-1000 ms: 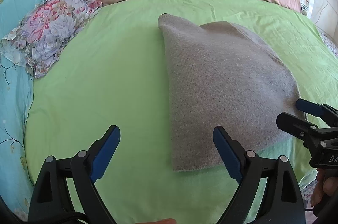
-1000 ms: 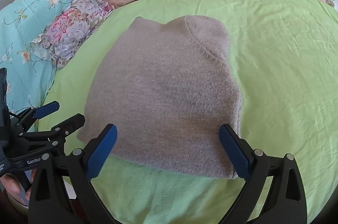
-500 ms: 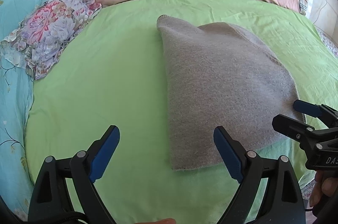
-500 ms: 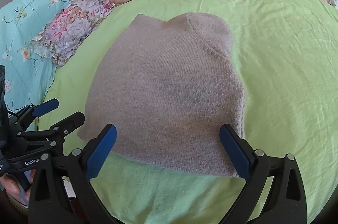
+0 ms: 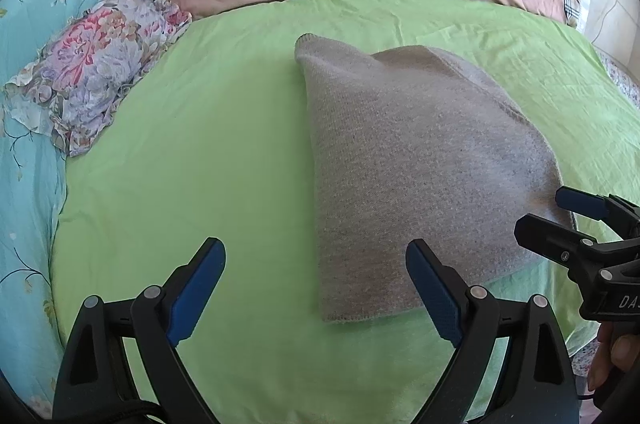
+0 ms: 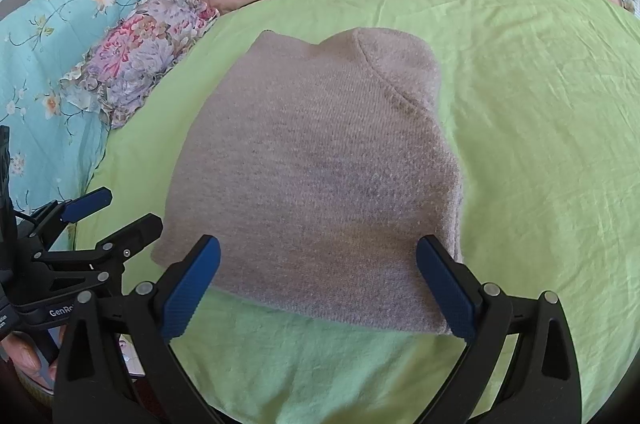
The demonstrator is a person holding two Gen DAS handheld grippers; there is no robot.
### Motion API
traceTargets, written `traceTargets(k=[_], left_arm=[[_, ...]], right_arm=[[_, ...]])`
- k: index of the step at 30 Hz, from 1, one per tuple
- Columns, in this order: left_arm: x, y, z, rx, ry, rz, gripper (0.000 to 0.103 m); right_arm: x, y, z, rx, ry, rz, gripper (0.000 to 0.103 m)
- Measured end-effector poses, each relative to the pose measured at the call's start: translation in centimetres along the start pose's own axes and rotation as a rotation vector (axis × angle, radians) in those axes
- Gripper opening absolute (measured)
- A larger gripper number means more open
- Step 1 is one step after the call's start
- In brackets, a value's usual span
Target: Fold small clothes
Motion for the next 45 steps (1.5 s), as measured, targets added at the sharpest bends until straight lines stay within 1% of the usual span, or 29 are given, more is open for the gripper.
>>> traceTargets(k=[45], left_arm=[[-0.42, 0.17, -0.20, 0.003, -0.007, 0.001, 0.093]], right_arm=[[-0.49, 0.85, 0.07, -0.004, -0.006, 0.018, 0.099]])
Point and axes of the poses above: each gripper's, at about its wrist camera, not at the fingertips, and x roughly the way its jaws point, y to its left, z to its top, the point moved 10 cm from there along x, roughly the way its jaws point, and after that the axes turned 10 degrees about z, right-handed, at the moved point
